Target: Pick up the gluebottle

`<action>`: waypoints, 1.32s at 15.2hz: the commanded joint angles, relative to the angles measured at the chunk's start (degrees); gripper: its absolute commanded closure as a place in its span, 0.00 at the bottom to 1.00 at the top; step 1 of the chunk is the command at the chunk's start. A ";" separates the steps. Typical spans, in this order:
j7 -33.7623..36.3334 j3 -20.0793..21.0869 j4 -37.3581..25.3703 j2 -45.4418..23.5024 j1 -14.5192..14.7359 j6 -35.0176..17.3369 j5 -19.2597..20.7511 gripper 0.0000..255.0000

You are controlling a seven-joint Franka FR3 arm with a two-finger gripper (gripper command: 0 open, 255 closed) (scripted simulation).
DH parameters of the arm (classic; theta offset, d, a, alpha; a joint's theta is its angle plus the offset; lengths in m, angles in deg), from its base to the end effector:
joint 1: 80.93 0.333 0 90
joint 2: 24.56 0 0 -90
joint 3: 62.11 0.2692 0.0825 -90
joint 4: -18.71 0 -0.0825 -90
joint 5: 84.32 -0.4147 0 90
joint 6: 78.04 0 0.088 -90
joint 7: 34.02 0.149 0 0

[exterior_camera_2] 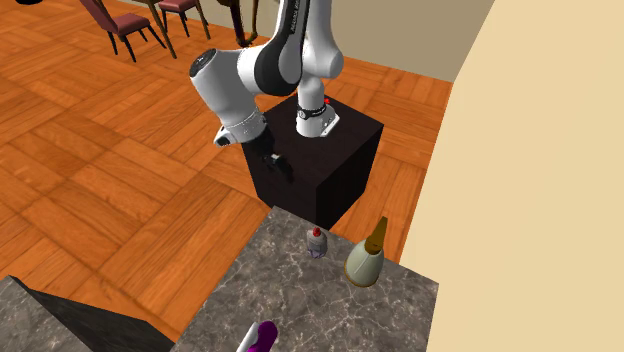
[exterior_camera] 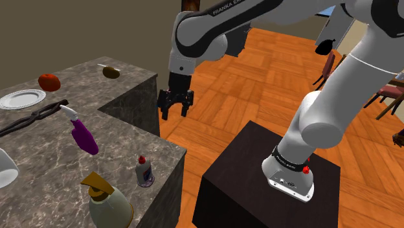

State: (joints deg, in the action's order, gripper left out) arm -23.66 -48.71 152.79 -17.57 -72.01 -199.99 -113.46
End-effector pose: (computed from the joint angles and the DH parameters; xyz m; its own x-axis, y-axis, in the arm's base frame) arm 0.4579 0.2274 0.2750 0.9781 -0.0502 -0.2018 -0.1165 -0.9361 -0.3318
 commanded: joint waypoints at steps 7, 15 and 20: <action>2.58 3.17 -8.12 -16.46 3.18 -6.72 -5.72 0.00; 3.14 4.84 -14.78 -28.51 5.45 -11.32 -8.77 0.00; 1.55 4.90 -14.89 -31.33 5.63 -13.74 -9.28 0.00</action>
State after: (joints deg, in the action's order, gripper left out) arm -21.87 -43.81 138.04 -48.36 -66.41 -213.37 -122.70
